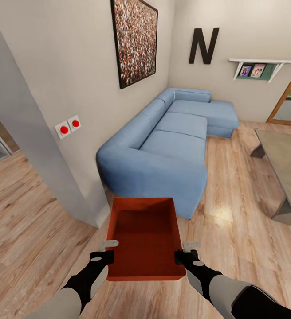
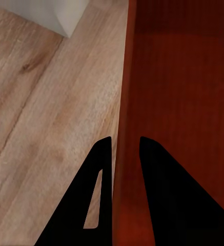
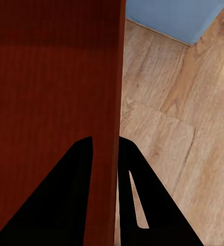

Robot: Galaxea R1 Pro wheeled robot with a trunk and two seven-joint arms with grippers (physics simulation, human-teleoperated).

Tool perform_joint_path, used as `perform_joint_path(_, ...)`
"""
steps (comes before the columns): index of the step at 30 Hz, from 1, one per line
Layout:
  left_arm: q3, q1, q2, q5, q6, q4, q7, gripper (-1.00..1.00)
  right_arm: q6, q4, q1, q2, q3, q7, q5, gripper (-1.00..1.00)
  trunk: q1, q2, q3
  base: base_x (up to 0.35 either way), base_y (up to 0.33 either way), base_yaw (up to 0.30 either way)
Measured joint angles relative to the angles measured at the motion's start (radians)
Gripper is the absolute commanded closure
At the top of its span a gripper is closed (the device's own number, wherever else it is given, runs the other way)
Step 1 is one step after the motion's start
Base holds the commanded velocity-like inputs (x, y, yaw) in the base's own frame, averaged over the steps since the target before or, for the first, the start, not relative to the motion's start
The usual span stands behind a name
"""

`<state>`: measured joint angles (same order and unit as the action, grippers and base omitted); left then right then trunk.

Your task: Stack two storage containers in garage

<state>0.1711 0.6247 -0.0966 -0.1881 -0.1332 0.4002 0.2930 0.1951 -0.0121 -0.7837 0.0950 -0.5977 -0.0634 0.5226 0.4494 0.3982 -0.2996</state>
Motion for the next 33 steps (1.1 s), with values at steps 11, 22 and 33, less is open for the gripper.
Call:
perform_joint_path(11,0.0,0.0,0.0,0.0,-0.001,0.0,0.001,1.0,-0.001,-0.001,0.0,0.0,0.001,0.0,-0.001,1.0,0.0,0.0,0.017,0.0,0.0,0.0)
perform_joint_path(22,0.002,0.0,0.0,0.0,-0.001,0.001,0.001,1.0,0.0,0.0,0.0,0.0,0.001,0.0,0.0,1.0,0.0,0.0,0.034,0.0,0.0,0.0)
perform_joint_path(33,0.0,0.0,-0.001,0.0,0.001,-0.002,0.0,1.0,-0.001,-0.001,0.0,0.0,0.0,0.0,-0.001,1.0,0.0,0.0,0.052,0.0,0.0,0.0)
